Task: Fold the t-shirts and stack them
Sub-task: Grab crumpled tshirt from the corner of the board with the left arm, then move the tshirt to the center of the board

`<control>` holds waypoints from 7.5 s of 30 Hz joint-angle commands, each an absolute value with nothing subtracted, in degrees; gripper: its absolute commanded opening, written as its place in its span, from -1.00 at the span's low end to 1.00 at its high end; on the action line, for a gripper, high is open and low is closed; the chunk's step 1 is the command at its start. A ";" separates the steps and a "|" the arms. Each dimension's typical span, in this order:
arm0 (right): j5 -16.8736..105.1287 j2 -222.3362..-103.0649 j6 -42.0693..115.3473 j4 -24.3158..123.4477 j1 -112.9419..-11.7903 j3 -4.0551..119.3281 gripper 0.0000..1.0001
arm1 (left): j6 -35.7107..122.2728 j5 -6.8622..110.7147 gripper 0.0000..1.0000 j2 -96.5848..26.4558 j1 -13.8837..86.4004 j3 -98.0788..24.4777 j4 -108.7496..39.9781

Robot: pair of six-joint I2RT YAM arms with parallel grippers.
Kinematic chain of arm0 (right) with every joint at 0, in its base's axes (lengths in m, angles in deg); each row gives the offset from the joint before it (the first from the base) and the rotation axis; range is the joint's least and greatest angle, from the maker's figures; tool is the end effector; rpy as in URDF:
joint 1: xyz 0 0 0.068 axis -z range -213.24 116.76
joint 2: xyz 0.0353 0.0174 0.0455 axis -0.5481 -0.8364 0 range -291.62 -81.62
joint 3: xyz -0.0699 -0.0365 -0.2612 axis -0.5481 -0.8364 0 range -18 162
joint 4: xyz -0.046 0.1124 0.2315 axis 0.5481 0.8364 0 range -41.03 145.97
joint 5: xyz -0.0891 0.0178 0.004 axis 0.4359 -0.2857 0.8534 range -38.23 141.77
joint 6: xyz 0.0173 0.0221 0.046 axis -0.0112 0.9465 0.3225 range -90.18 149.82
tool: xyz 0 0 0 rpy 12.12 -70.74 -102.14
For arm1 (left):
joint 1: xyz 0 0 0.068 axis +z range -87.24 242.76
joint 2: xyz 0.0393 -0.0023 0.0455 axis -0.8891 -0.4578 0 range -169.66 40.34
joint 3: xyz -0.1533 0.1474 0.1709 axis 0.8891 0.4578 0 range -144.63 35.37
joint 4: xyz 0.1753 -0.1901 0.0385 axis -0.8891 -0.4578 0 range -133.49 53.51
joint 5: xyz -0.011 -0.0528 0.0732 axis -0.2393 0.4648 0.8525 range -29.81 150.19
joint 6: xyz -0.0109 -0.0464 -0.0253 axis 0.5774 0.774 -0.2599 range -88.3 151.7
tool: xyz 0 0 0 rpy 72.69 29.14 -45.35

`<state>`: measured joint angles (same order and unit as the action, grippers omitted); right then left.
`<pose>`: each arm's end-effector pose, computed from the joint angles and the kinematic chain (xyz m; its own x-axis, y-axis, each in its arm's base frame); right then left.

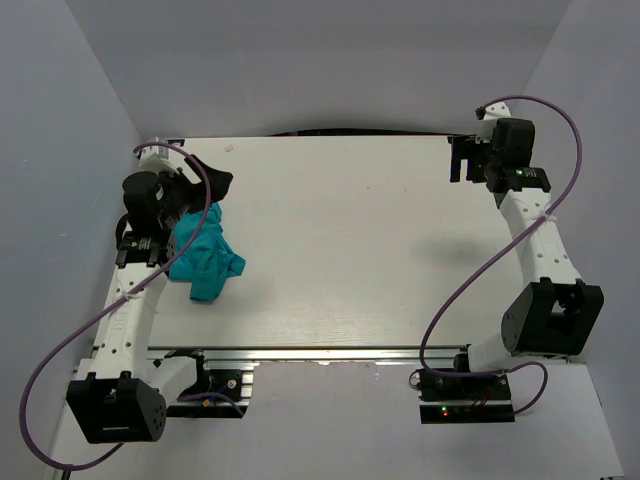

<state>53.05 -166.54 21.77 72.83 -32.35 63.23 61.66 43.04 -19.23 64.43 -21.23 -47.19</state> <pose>0.3420 -0.0061 0.3699 -0.4628 -0.1330 -0.8764 -0.0299 0.9905 -0.1345 0.2393 -0.0036 0.3628 -0.3338 -0.4871 -0.8070 0.1059 0.8313 -0.5456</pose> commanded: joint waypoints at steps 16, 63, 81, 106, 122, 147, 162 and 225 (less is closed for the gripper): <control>15.92 -161.25 -12.63 82.28 -39.83 58.82 0.79 | 59.04 46.91 0.94 -18.81 64.34 -23.60 -58.89; 6.24 -170.39 -7.00 75.69 -39.74 57.24 0.79 | 50.34 68.27 -0.07 -54.23 60.91 -30.90 -79.82; 6.68 -169.86 -7.71 75.87 -39.74 56.01 0.79 | 47.70 77.85 -0.06 -51.68 57.40 -29.77 -79.47; 5.89 -170.04 -8.50 76.92 -39.74 56.18 0.79 | 43.39 85.06 -0.07 -51.06 55.55 -23.43 -71.21; 6.33 -169.86 -8.85 77.27 -39.74 55.83 0.79 | 45.66 79.37 -1.00 -47.91 55.29 -29.31 -75.23; -2.46 -168.72 5.00 64.11 -44.05 59.79 0.79 | 81.44 33.04 -1.00 -62.67 54.06 -101.91 -74.48; 11.87 -167.14 24.55 44.23 -55.39 62.60 0.79 | 104.73 37.51 -1.00 -67.06 49.58 -107.72 -31.49; 6.07 -166.88 3.47 50.64 -53.98 51.18 0.73 | 86.92 22.80 -1.00 -50.21 58.17 -83.08 -52.46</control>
<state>4.35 -169.41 6.95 52.46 -55.15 52.74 96.65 18.01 -61.00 55.56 -89.31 -39.58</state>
